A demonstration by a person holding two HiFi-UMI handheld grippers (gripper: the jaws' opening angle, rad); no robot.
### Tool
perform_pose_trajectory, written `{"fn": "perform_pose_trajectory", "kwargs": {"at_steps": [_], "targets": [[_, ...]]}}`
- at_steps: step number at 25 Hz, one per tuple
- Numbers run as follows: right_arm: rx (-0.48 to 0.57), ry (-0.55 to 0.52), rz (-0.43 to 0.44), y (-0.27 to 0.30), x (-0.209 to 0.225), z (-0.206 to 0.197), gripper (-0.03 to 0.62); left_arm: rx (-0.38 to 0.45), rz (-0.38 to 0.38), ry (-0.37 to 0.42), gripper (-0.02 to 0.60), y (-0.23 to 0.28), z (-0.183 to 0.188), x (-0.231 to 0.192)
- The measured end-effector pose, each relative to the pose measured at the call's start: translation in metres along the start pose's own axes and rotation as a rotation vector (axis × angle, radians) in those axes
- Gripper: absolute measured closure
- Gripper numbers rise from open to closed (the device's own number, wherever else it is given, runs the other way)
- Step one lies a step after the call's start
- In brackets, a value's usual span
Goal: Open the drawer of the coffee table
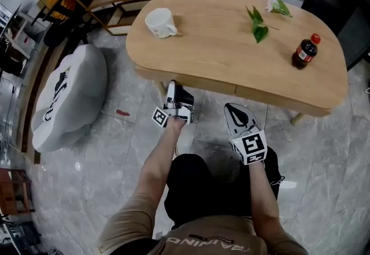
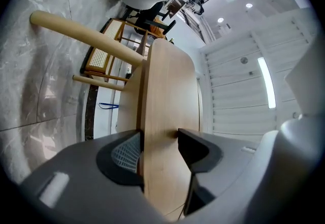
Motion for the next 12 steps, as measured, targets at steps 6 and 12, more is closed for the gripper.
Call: {"fn": "perform_pose_trajectory", "kwargs": {"at_steps": [6, 12], "targets": [[-0.008, -0.041, 0.050, -0.005, -0.007, 0.006, 0.589, -0.030, -0.033, 0.002, 0.370, -0.012, 0.001, 0.005], [0.023, 0.009, 0.024, -0.016, -0.009, 0.028, 0.589, -0.035, -0.039, 0.003, 0.377, -0.026, -0.001, 0.017]]}}
Point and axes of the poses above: the fingertips, and each gripper's own axes: y forward along the fingers, x to its right, z out of its top, the point moved 9 cm from there along -y, backward along the fingers, and after that the axes turned 2 degrees about y, right-handed, at the moved point
